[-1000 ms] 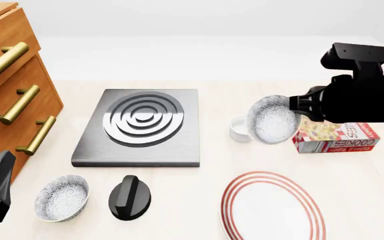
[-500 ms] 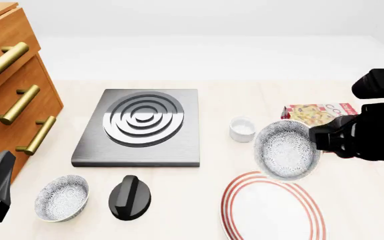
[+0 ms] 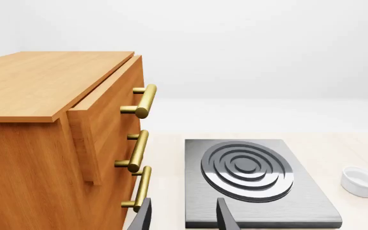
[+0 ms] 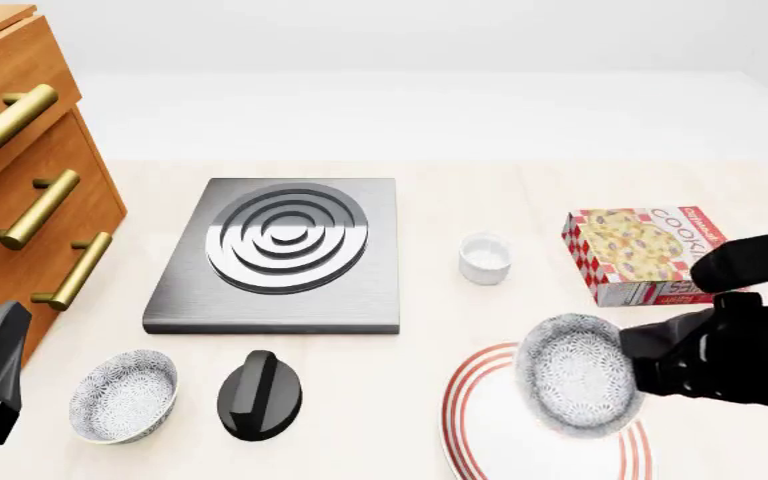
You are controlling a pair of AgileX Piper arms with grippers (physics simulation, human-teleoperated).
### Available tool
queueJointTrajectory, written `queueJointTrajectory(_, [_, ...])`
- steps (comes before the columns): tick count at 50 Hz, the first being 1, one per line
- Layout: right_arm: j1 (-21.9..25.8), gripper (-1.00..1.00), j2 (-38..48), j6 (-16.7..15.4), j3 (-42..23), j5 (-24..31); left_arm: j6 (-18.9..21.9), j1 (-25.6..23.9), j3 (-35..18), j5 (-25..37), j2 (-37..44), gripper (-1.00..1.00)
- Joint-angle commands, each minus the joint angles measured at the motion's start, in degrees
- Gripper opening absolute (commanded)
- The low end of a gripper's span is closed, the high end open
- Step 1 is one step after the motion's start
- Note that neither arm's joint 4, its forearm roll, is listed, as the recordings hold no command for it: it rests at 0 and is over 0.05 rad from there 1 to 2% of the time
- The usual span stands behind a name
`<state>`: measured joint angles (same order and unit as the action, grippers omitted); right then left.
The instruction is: Pick the akita bowl between the plate and the ramekin and place it on the plate.
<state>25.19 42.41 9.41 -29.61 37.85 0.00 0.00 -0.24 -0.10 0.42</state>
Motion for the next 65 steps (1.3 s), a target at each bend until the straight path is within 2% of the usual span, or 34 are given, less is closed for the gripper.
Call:
queueJointTrajectory(1, [1.3, -1.00, 0.7, 0.6, 5.3, -4.3, 0.0, 0.0, 0.0, 0.0, 0.0, 1.00])
queueJointTrajectory(5, [2.5, -1.00, 3.1, 2.5, 7.6, -7.9, 0.0, 0.0, 0.0, 0.0, 0.0, 1.00])
queueJointTrajectory(9, [3.1, -1.00, 4.4, 3.0, 8.6, -9.9, 0.0, 0.0, 0.0, 0.0, 0.0, 1.00])
queueJointTrajectory(10, [2.1, -1.00, 4.4, 2.2, 9.2, -10.3, 0.0, 0.0, 0.0, 0.0, 0.0, 1.00])
queueJointTrajectory(15, [3.2, -1.00, 8.0, 3.3, 11.3, -14.3, 0.0, 0.0, 0.0, 0.0, 0.0, 1.00])
queueJointTrajectory(16, [4.1, -1.00, 9.2, 4.5, 11.5, -15.3, 0.0, 0.0, 0.0, 0.0, 0.0, 1.00])
queueJointTrajectory(27, [2.5, -1.00, 10.4, 2.4, 12.7, -17.3, 0.0, 0.0, 0.0, 0.0, 0.0, 1.00])
queueJointTrajectory(38, [0.2, -1.00, 9.1, 0.8, 11.5, -16.2, 0.0, 0.0, 0.0, 0.0, 0.0, 1.00])
queueJointTrajectory(40, [-1.0, -1.00, 7.6, -0.4, 11.3, -15.2, 0.0, 0.0, 0.0, 0.0, 0.0, 1.00])
queueJointTrajectory(41, [-2.3, 1.00, 6.9, -1.2, 11.1, -14.6, 0.0, 0.0, 0.0, 0.0, 0.0, 1.00])
queueJointTrajectory(42, [-1.6, 1.00, 8.0, -0.4, 10.9, -15.1, 0.0, 0.0, 0.0, 0.0, 0.0, 1.00])
queueJointTrajectory(43, [-2.6, 1.00, 6.9, -1.5, 10.8, -14.6, 0.0, 0.0, 0.0, 0.0, 0.0, 1.00])
queueJointTrajectory(53, [-3.5, 1.00, 5.8, -2.7, 7.8, -12.2, 0.0, 0.0, 0.0, 0.0, 0.0, 1.00])
queueJointTrajectory(57, [-4.6, 1.00, 2.6, -3.9, 5.2, -8.5, 0.0, 0.0, 0.0, 0.0, 0.0, 1.00])
queueJointTrajectory(60, [-6.6, 1.00, -2.0, -5.5, 1.1, -3.1, 0.0, 0.0, 0.0, 0.0, 0.0, 1.00])
queueJointTrajectory(62, [-6.8, 1.00, -3.1, -5.8, 0.0, -1.9, 0.0, 0.0, 0.0, 0.0, 0.0, 1.00])
queueJointTrajectory(65, [-8.3, 1.00, -6.2, -6.0, -4.8, 3.5, 0.0, 0.0, 0.0, 0.0, 0.0, 1.00])
